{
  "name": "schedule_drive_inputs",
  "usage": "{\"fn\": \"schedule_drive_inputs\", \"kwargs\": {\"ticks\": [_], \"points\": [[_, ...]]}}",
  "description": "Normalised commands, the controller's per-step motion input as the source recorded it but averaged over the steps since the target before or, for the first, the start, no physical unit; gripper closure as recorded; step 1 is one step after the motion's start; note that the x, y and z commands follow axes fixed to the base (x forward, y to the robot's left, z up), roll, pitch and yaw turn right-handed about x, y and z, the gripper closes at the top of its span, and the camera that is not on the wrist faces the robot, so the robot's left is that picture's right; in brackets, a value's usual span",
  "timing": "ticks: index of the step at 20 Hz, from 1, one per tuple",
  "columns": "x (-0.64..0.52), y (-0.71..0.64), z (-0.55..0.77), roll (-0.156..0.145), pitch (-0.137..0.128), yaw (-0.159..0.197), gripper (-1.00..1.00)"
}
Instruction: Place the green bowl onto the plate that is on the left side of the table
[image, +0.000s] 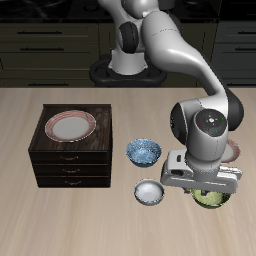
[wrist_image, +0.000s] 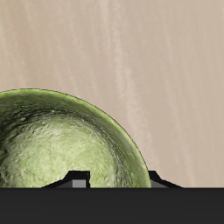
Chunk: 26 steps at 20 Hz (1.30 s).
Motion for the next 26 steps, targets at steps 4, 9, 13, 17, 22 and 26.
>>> {"fn": "schedule_drive_inputs", "kwargs": {"ticks": [4,9,13,17,22,26], "points": [[-0.05,-0.04,0.31,0.0,-0.051,-0.013,1.0],[-0.07,0.01,0.42,0.004,-0.066,0.005,1.0],[-0.15,0.01,0.45,0.007,-0.07,-0.001,1.0],[-0.18,0.05,0.36,0.026,-0.056,-0.006,1.0],[-0.14,-0.01,0.38,0.006,-0.061,0.006,1.0],[-0.21,-0.05,0.41,0.006,-0.08,0.005,1.0]]}}
